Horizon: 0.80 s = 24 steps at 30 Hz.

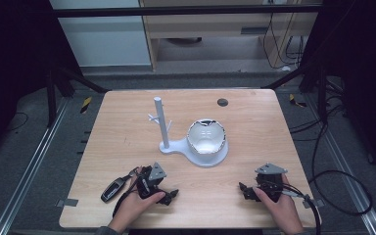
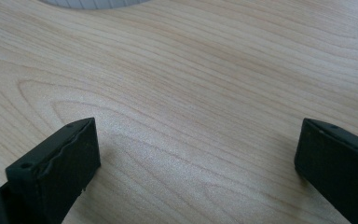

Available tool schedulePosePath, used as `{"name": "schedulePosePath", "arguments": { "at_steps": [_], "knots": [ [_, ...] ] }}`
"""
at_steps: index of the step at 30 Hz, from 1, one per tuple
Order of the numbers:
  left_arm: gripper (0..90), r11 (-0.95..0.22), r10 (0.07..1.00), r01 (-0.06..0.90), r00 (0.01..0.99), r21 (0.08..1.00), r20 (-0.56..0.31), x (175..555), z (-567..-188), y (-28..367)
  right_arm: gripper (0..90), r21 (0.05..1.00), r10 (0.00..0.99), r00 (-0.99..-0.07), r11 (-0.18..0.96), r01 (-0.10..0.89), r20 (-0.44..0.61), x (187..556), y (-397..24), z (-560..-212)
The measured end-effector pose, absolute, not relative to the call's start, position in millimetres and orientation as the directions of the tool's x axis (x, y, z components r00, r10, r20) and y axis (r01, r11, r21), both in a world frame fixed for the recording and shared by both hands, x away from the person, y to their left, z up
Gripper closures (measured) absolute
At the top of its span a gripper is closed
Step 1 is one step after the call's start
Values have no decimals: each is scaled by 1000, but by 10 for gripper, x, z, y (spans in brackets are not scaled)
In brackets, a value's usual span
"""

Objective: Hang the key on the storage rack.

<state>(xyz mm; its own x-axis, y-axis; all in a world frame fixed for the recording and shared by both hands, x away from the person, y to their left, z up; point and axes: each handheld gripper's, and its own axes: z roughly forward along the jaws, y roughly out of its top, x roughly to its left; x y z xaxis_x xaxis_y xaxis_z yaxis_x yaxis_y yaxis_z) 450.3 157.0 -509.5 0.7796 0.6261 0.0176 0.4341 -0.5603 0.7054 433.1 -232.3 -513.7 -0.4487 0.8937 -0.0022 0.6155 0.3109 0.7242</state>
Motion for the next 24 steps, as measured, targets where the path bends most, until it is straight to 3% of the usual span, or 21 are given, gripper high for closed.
{"name": "schedulePosePath", "arguments": {
  "at_steps": [4, 7, 14, 18, 24],
  "knots": [
    [10, -578, 616, 444, 787, 685, 10, 4519, -5065, 1568, 4, 724, 894, -449, 311, 616, -2, 4332, -2323, -5137],
    [50, -542, 622, 482, 781, 688, -57, 4542, -5015, 1573, 4, 724, 893, -449, 311, 616, -2, 4331, -2324, -5136],
    [53, -606, 615, 466, 788, 644, 9, 4639, -4696, 1517, 4, 723, 891, -454, 315, 615, -2, 4342, -2321, -5135],
    [66, -671, 612, 464, 787, 578, 78, 4707, -4465, 1518, 4, 722, 891, -454, 315, 615, -2, 4342, -2321, -5135],
    [71, -713, 638, 534, 762, 455, 105, 4833, -4266, 1679, 5, 722, 892, -452, 314, 617, -2, 4339, -2319, -5135]
  ]
}}
